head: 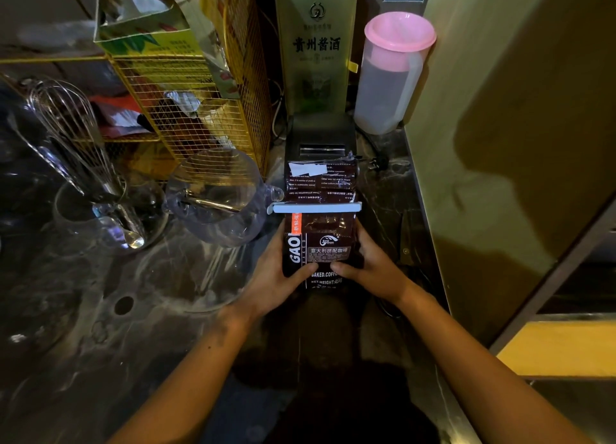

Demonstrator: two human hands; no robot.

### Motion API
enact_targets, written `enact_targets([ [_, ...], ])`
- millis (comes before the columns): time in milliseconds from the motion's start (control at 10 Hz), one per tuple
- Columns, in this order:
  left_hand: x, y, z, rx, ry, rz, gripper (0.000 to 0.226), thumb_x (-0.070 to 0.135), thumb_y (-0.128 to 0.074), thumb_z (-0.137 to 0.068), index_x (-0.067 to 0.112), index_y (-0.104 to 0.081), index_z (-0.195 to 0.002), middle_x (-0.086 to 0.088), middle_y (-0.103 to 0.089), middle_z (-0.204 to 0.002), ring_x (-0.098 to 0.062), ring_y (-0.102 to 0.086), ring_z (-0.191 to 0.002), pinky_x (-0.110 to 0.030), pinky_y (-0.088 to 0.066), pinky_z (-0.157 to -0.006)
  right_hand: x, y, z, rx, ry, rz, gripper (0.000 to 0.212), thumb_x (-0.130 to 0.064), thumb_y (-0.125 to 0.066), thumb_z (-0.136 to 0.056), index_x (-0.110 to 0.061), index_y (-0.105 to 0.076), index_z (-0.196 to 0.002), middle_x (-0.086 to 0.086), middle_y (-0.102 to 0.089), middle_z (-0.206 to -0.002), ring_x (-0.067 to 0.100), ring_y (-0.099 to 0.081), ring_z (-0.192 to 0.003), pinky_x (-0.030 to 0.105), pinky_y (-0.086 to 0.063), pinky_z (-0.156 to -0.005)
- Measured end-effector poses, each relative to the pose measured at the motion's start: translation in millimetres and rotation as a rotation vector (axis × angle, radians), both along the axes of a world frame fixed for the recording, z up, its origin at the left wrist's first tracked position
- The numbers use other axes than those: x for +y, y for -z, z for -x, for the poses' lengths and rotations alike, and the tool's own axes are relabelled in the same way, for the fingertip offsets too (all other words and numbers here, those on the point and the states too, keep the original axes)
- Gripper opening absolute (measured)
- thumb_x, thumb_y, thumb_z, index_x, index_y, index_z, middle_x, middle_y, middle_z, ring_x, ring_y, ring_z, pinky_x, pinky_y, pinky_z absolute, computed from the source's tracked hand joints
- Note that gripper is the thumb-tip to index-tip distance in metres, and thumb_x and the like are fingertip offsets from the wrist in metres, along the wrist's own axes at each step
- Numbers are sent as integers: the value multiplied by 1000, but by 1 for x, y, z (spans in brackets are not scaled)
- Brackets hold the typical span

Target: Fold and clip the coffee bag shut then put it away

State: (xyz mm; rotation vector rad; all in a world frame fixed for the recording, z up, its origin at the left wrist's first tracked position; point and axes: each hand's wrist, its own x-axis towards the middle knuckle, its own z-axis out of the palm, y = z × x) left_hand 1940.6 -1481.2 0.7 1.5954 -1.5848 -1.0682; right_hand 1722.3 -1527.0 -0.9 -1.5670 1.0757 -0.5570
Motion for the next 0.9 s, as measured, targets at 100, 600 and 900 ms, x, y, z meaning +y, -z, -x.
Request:
enact_targets([
  [100, 2, 1, 1, 6, -17, -1, 92, 53, -71, -76, 29, -23, -150, 11, -49, -143, -6, -48, -132, -44, -42, -109, -2, -2, -1, -11, -11, -18, 88, -5, -70, -85, -22, -15, -152, -11, -51, -141, 2, -48, -131, 20, -42, -105],
  [600, 7, 3, 4, 44, -38, -10, 92, 62, -70, -72, 36, -25, -147, 14, -48, -143, -6, -47, -133, -46, -43, -108, 6, -2, 3, -37, 45, -48, 87, -16, -71, -86, -26, -17, -153, -18, -49, -140, -8, -46, -128, 10, -40, -99],
  [900, 16, -4, 6, 166, -63, 52, 76, 60, -68, -77, 61, -22, -137, 13, -51, -143, -7, -50, -131, -47, -45, -107, 23, -22, 2, -63, 97, 11, 72, -17, -61, -93, -29, -19, -150, -27, -43, -134, -23, -42, -119, 4, -36, -97],
])
